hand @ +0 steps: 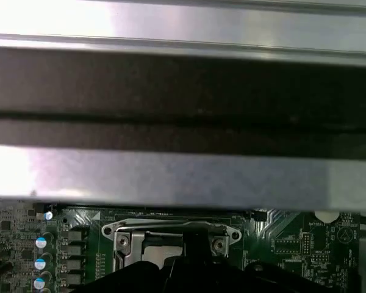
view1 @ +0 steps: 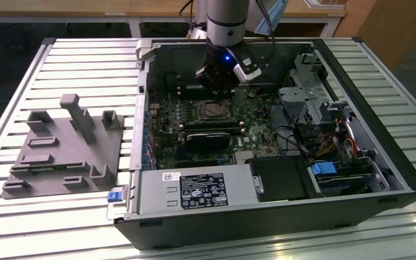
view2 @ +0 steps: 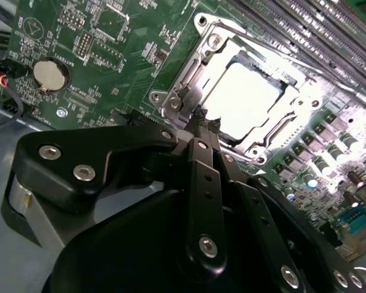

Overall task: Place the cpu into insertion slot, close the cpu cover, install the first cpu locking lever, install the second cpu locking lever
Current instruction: 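Install the second cpu locking lever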

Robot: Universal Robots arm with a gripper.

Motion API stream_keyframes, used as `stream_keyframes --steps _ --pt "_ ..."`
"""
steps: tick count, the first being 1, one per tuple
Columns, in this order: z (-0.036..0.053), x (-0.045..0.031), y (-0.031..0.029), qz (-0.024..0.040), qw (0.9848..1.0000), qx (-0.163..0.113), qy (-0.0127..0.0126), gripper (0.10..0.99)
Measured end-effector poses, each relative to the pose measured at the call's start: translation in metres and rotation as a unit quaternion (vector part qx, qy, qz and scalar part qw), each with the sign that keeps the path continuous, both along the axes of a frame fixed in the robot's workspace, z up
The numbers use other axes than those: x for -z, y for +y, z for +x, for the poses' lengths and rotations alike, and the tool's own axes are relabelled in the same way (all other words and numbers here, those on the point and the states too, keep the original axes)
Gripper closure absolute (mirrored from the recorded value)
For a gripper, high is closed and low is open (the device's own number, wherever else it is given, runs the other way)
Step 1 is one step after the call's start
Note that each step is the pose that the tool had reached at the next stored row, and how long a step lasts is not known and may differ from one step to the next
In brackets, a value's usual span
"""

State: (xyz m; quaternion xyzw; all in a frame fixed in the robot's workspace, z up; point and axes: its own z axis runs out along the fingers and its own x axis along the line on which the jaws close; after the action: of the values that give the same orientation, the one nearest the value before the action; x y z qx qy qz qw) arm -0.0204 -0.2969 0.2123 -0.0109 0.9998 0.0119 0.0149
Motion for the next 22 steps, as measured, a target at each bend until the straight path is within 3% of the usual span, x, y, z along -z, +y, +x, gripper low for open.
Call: stream_keyframes --steps 17,19,22 --pt "0.0000 0.0000 -0.0103 0.0000 1.0000 0.000 0.0000 0.976" --pt "0.0000 -0.0019 -0.0105 -0.0001 1.0000 0.000 0.0001 0.976" --pt "0.0000 -0.0106 -0.0106 0.0000 1.0000 0.000 0.0001 0.976"
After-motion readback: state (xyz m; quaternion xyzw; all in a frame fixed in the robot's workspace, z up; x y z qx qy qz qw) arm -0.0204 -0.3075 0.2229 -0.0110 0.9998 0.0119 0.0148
